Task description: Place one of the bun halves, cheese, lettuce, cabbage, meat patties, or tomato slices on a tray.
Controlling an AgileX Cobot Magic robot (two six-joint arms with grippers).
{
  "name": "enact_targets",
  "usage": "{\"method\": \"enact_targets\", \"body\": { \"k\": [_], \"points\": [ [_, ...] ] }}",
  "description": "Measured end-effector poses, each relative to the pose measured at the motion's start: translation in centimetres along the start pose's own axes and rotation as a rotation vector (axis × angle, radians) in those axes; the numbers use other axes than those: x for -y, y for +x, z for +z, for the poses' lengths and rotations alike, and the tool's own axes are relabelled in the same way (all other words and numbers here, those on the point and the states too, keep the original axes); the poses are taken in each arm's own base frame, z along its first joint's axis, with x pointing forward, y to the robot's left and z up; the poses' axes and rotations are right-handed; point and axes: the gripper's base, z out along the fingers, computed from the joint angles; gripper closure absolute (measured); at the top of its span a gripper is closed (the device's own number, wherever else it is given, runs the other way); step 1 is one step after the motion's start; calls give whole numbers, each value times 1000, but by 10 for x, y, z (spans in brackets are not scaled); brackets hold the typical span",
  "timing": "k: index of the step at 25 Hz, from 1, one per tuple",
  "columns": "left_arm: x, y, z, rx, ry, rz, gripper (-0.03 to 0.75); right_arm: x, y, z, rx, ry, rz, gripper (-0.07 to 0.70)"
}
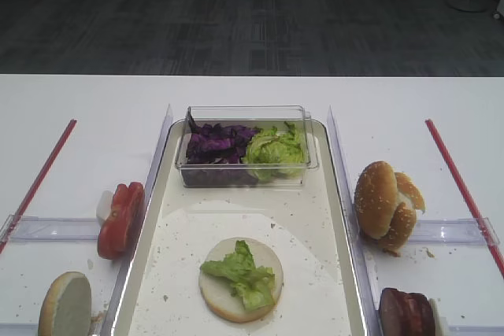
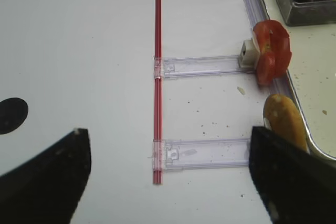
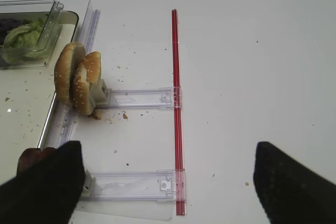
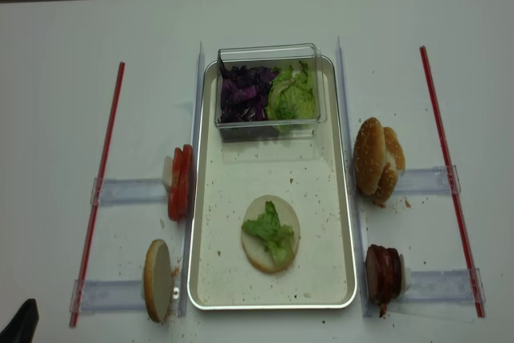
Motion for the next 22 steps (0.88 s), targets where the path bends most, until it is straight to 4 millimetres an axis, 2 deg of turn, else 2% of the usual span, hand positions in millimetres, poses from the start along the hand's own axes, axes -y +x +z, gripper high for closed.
{"method": "enact_targets", "body": {
  "k": [22],
  "points": [
    [0,0,0,0,0,0,151,0,0,0,0,0,0,-34]
  ]
}}
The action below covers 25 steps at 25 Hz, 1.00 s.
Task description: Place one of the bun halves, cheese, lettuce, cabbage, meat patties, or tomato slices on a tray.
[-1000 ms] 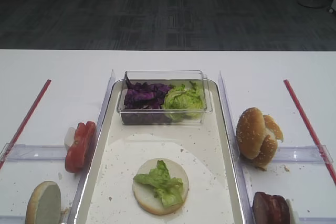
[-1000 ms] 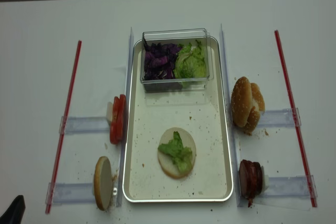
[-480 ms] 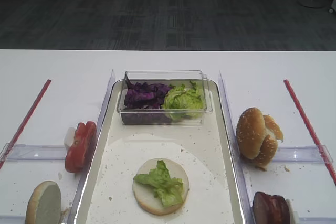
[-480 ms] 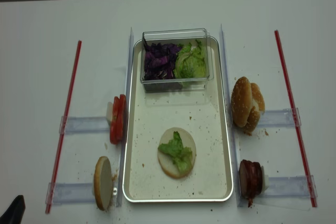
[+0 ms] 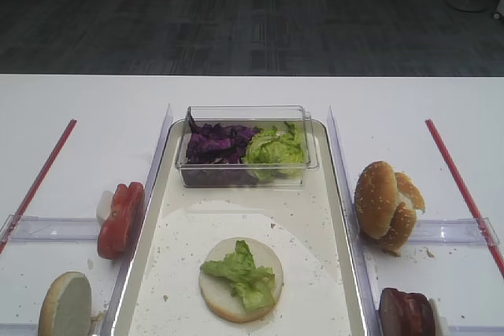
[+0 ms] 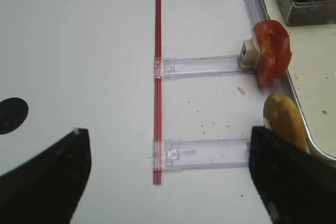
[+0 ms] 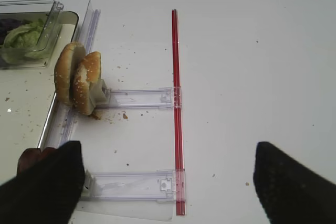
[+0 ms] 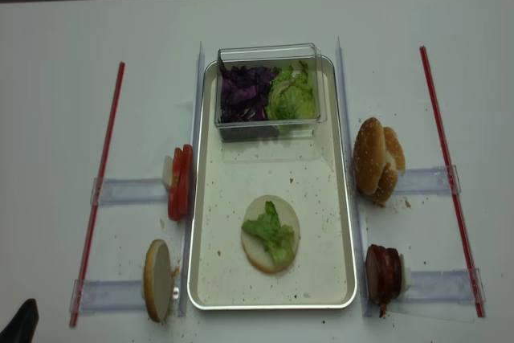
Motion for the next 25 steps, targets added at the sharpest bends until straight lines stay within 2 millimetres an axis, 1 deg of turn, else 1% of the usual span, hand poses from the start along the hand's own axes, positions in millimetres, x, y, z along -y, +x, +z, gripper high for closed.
{"method": "enact_targets", "body": {
  "k": [25],
  "points": [
    [0,0,0,0,0,0,151,0,0,0,0,0,4,-34]
  ]
}}
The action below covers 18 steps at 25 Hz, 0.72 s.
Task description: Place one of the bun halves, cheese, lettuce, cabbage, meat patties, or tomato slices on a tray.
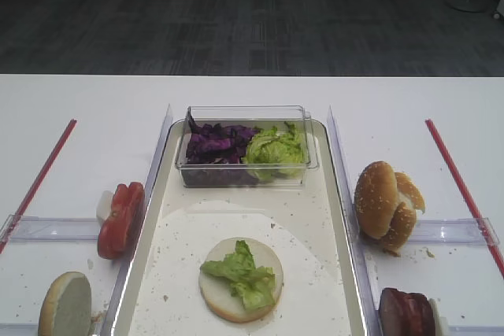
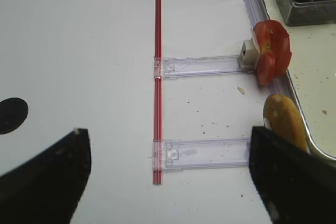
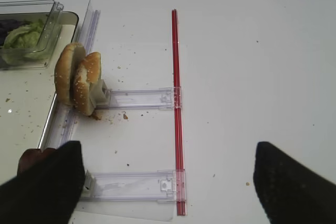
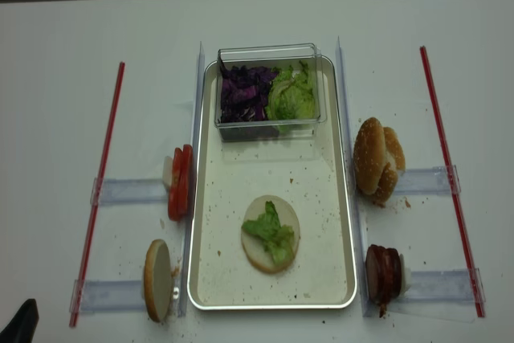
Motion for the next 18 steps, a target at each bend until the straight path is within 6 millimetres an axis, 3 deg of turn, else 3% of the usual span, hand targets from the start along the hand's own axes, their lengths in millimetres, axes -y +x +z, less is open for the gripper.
{"method": "enact_targets", "body": {
  "k": [18],
  "points": [
    [0,0,0,0,0,0,151,0,0,0,0,0,0,-34]
  ]
}}
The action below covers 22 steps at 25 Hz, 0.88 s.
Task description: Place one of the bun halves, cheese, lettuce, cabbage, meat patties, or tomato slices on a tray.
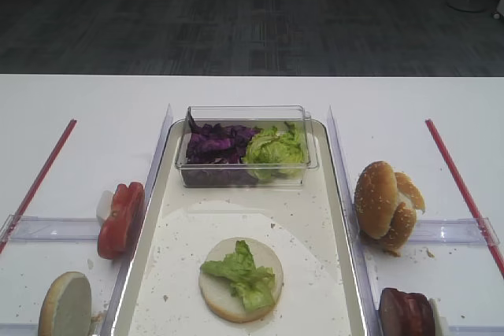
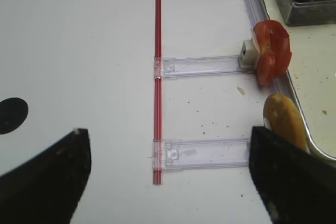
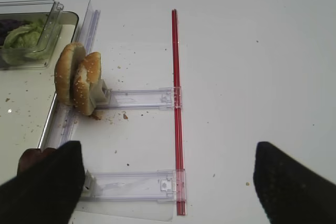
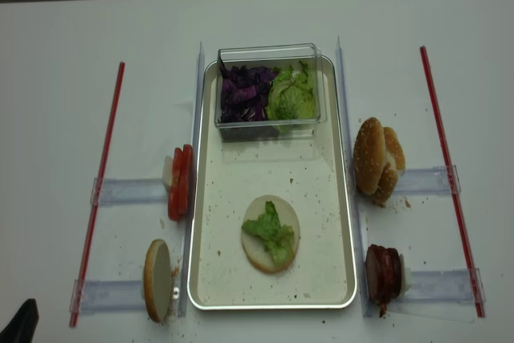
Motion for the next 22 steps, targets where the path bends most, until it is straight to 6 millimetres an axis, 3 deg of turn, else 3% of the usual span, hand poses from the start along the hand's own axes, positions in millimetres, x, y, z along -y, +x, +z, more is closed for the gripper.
{"method": "enact_targets", "body": {
  "k": [22],
  "points": [
    [0,0,0,0,0,0,151,0,0,0,0,0,0,-34]
  ]
}}
